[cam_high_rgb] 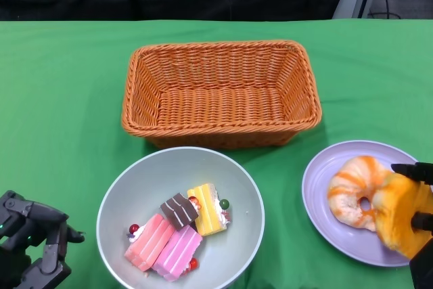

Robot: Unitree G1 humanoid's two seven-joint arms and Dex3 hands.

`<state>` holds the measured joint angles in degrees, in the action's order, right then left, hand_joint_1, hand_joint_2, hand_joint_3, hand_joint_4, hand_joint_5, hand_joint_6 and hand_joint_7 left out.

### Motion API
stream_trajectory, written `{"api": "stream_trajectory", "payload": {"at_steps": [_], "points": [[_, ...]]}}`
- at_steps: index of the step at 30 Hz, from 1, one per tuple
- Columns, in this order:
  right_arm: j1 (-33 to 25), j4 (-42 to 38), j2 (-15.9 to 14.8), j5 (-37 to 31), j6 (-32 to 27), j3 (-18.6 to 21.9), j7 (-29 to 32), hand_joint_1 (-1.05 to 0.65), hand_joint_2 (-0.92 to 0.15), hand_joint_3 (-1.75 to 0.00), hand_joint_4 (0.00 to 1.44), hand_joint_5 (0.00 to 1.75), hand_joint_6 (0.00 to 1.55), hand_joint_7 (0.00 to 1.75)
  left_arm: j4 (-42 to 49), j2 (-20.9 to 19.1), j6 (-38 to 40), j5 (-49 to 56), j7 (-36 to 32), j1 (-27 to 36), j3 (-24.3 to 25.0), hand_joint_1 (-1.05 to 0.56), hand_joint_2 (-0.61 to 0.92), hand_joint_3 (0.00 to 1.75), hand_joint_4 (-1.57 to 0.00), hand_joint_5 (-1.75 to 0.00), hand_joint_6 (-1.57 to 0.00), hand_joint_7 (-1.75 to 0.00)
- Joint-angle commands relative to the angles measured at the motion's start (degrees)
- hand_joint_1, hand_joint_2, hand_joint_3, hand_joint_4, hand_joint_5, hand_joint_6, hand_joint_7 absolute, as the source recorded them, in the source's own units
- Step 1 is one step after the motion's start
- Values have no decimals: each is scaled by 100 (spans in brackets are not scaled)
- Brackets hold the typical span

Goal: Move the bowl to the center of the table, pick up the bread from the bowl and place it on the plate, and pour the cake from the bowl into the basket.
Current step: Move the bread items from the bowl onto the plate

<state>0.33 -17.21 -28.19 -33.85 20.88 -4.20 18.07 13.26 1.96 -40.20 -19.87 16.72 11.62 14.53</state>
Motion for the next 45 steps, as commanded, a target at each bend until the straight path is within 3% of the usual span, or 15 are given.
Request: {"api": "stream_trajectory", "payload": {"at_steps": [1,8,13,20,23,24,26,27,30,35,39,45], "points": [[93,-97,-62,12,-31,5,-41,-9,-78,0,91,106,124,0,-2,-92,2,-35,17,9,50,1,65,94,-77,-147,-77,-124],[247,-398,1,-15,82,-142,32,-8,-78,0,89,108,123,0,41,-102,-61,-38,39,-10,52,1,66,91,-77,-146,-77,-123],[499,-812,223,-100,46,-365,149,-9,-80,0,89,102,120,0,-19,-100,-69,41,-1,40,38,2,63,97,-78,-146,-76,-126],[754,-1194,298,-141,81,-548,220,-12,-83,-1,86,96,116,0,-53,-83,-43,43,-7,57,17,3,62,100,-78,-146,-77,-128],[786,-1218,257,-213,-4,-627,193,-14,-83,0,93,64,106,0,-49,-83,-30,37,-5,53,12,3,62,101,-78,-146,-76,-128],[785,-1199,238,-220,-44,-650,158,-15,-84,0,95,46,99,0,-39,-83,-37,29,3,49,13,3,61,100,-78,-146,-76,-128],[773,-1132,188,-315,-188,-716,115,-16,-84,0,98,31,94,0,-12,-81,-59,7,23,35,16,2,61,100,-78,-146,-76,-128],[754,-1072,163,-392,-297,-749,97,-20,-83,0,88,18,80,0,2,-76,-74,0,26,27,19,3,61,100,-78,-147,-77,-128],[646,-816,128,-466,-551,-777,-58,-26,-83,0,73,5,64,0,-48,-66,-42,56,-39,54,21,3,61,101,-78,-147,-77,-128],[370,-92,-28,-370,-918,-724,-661,-36,-87,-1,47,0,40,0,-72,-63,-29,66,-49,79,27,3,61,101,-77,-147,-77,-127],[194,459,-101,-358,-1250,-655,-1031,-44,-88,-1,35,0,33,0,-49,-85,-48,48,-1,78,23,4,61,102,-77,-148,-76,-128],[85,798,-119,-365,-1415,-609,-1202,-47,-88,0,34,1,34,0,-11,-79,-71,57,-6,59,28,4,61,103,-78,-148,-76,-128]]}}
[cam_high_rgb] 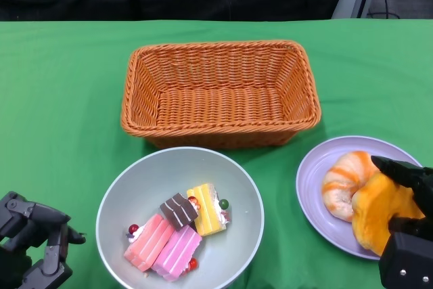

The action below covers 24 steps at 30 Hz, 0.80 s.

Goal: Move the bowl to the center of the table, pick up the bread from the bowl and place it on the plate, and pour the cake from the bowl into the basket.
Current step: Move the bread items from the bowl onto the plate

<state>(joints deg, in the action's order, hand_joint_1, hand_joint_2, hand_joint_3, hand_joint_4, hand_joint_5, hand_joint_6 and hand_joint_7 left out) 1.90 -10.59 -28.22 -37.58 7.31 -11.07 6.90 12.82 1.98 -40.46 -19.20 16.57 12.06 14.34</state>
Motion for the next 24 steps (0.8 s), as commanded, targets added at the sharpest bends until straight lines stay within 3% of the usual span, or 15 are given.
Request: {"api": "stream_trajectory", "payload": {"at_steps": [1,11,15,24], "points": [[-86,174,-114,21,-64,89,-110,-47,-88,0,34,0,34,1,38,-71,-45,-18,5,10,46,3,60,102,-78,-148,-76,-128],[-162,330,-53,-27,-70,143,-4,-47,-85,0,35,1,32,0,84,-107,-50,-57,85,-6,43,3,63,100,-77,-147,-76,-127],[-130,43,117,137,351,211,550,-53,-83,0,40,2,32,0,35,-98,7,-20,46,26,31,2,63,99,-77,-147,-75,-127],[-63,-184,146,222,620,225,741,-57,-84,0,40,1,29,0,50,-92,12,-34,48,16,32,3,64,97,-77,-147,-76,-126]]}}
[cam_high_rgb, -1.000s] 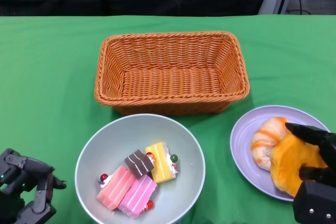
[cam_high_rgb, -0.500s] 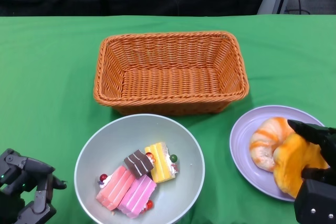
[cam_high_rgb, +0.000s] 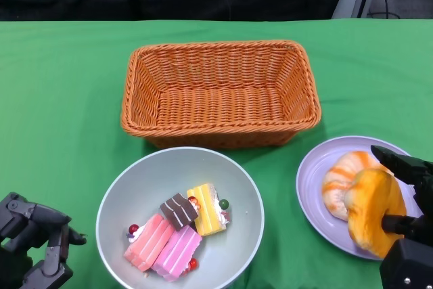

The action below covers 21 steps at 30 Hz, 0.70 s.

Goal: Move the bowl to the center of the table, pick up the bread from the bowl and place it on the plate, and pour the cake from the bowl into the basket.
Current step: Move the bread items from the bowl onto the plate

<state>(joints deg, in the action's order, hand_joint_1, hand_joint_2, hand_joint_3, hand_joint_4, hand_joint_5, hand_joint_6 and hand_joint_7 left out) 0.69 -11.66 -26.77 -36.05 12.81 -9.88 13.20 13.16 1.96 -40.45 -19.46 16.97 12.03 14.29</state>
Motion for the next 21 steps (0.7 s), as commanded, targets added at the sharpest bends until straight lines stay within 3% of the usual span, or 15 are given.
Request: {"api": "stream_trajectory", "payload": {"at_steps": [1,4,9,14,21], "points": [[60,-85,2,68,78,107,116,-57,-84,0,40,1,29,0,17,-90,10,-9,8,20,37,3,64,97,-77,-147,-76,-126],[127,-130,-3,-3,42,78,113,-57,-84,0,40,1,29,0,35,-90,-12,-7,27,14,28,3,64,97,-77,-147,-76,-126],[251,-191,-24,-307,-60,-9,244,-72,-89,-1,47,4,35,2,43,-75,-50,-2,52,21,3,3,63,98,-77,-148,-76,-127],[257,-174,39,-360,-106,4,311,-71,-89,0,56,7,43,4,50,-78,-50,-2,48,31,5,3,64,99,-77,-148,-76,-129],[256,-170,43,-361,-118,0,318,-71,-89,0,57,6,45,2,52,-79,-53,-1,47,30,6,4,63,101,-77,-149,-75,-130]]}}
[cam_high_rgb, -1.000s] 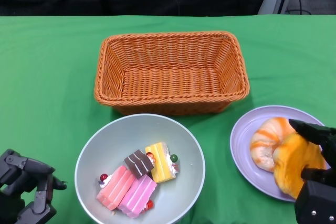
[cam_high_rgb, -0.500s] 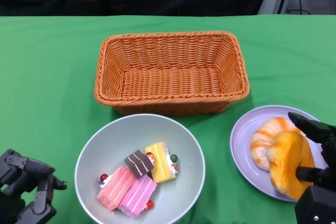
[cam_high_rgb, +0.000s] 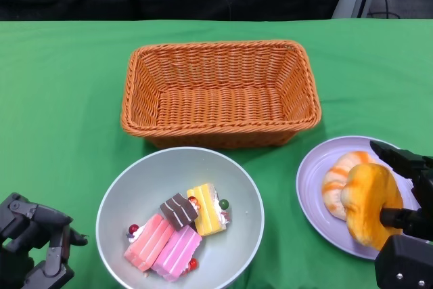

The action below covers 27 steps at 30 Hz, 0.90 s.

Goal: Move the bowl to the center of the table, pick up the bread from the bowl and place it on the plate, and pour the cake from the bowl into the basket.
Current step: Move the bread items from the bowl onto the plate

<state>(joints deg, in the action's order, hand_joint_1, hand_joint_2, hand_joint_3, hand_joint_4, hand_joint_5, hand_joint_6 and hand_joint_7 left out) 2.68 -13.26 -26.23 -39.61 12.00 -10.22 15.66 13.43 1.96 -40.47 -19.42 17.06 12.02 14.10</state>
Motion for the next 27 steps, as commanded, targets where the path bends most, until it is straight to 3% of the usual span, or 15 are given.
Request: {"api": "stream_trajectory", "payload": {"at_steps": [1,5,6,8,10,13,14,16,17,19,20,21,24,27], "points": [[56,-9,-12,-5,-38,33,72,-71,-89,0,57,6,45,2,25,-80,-52,-4,38,31,25,4,63,101,-77,-149,-75,-130],[41,12,55,-8,-45,45,195,-69,-86,0,64,8,50,3,28,-89,-33,-38,66,29,22,4,62,101,-77,-149,-75,-130],[66,-98,157,15,61,58,443,-67,-84,0,68,22,57,5,37,-95,-34,-43,77,31,23,3,62,101,-77,-149,-75,-129],[117,-294,273,73,254,70,770,-66,-78,-1,52,116,79,9,24,-94,-10,-24,59,48,24,2,62,99,-78,-147,-76,-126],[147,-394,296,84,345,67,889,-65,-78,-1,47,138,84,10,17,-91,2,-15,51,53,27,1,63,98,-78,-146,-76,-125],[188,-491,307,87,440,66,964,-65,-78,-1,45,146,86,10,-3,-91,16,7,36,67,28,1,63,97,-78,-145,-77,-124],[207,-523,313,97,476,64,987,-62,-76,0,47,160,86,29,-17,-91,27,24,24,77,28,2,63,97,-78,-146,-77,-124],[229,-565,317,108,521,62,1015,-60,-76,0,48,167,68,73,-34,-90,39,43,11,88,30,2,64,97,-78,-146,-77,-125],[233,-576,316,107,531,62,1021,-60,-76,0,48,169,63,85,-35,-89,41,45,11,88,31,2,64,97,-78,-146,-77,-125],[266,-653,311,101,652,53,1116,-59,-76,0,48,170,60,92,-59,-94,90,-3,42,99,23,2,64,97,-78,-147,-76,-125],[290,-709,306,96,742,46,1186,-56,-76,0,55,173,57,111,-78,-98,129,-42,66,107,17,1,65,94,-77,-147,-76,-125],[309,-757,303,91,811,41,1240,-55,-76,0,57,174,55,119,-94,-101,158,-68,82,113,13,1,65,93,-77,-147,-75,-125],[341,-808,295,162,915,59,1180,-48,-76,0,62,174,54,135,-106,-107,150,-23,68,122,18,2,67,92,-77,-147,-75,-126],[366,-854,308,157,967,63,1227,-38,-76,0,69,168,58,138,-63,-97,81,1,64,106,31,3,67,91,-77,-147,-75,-125]]}}
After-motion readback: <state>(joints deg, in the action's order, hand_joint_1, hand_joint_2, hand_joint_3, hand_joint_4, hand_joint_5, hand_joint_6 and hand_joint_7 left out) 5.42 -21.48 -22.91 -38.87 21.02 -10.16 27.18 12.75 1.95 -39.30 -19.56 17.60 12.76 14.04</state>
